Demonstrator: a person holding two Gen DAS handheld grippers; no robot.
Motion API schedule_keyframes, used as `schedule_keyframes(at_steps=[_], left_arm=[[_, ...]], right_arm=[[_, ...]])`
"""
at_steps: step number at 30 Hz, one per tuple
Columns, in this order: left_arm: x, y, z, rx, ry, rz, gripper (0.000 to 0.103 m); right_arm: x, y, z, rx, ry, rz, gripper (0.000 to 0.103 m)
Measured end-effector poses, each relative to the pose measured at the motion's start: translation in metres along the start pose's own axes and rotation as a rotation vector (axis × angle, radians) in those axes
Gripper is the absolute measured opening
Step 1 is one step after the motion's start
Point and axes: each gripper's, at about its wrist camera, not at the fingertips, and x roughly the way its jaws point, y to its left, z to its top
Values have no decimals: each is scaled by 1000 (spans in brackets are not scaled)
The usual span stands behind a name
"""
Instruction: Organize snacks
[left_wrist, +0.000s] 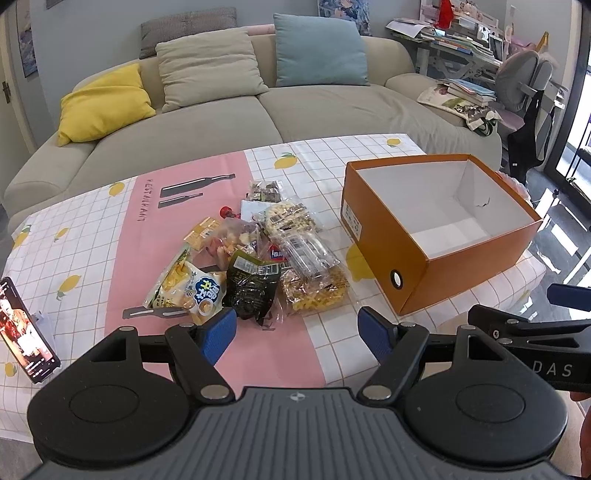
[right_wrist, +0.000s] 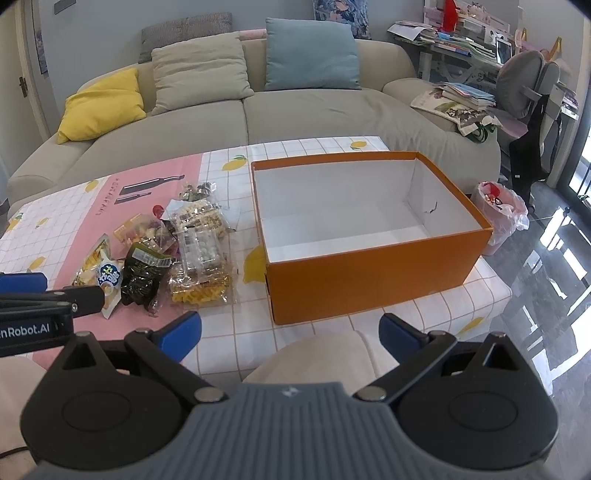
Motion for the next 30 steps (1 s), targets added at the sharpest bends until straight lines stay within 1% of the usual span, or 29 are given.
schedule_keyframes(at_steps=[30], left_arm=[[0,-2,-2,2,6,0,88]], right_arm=[[-2,0,0,3,-4,1,100]])
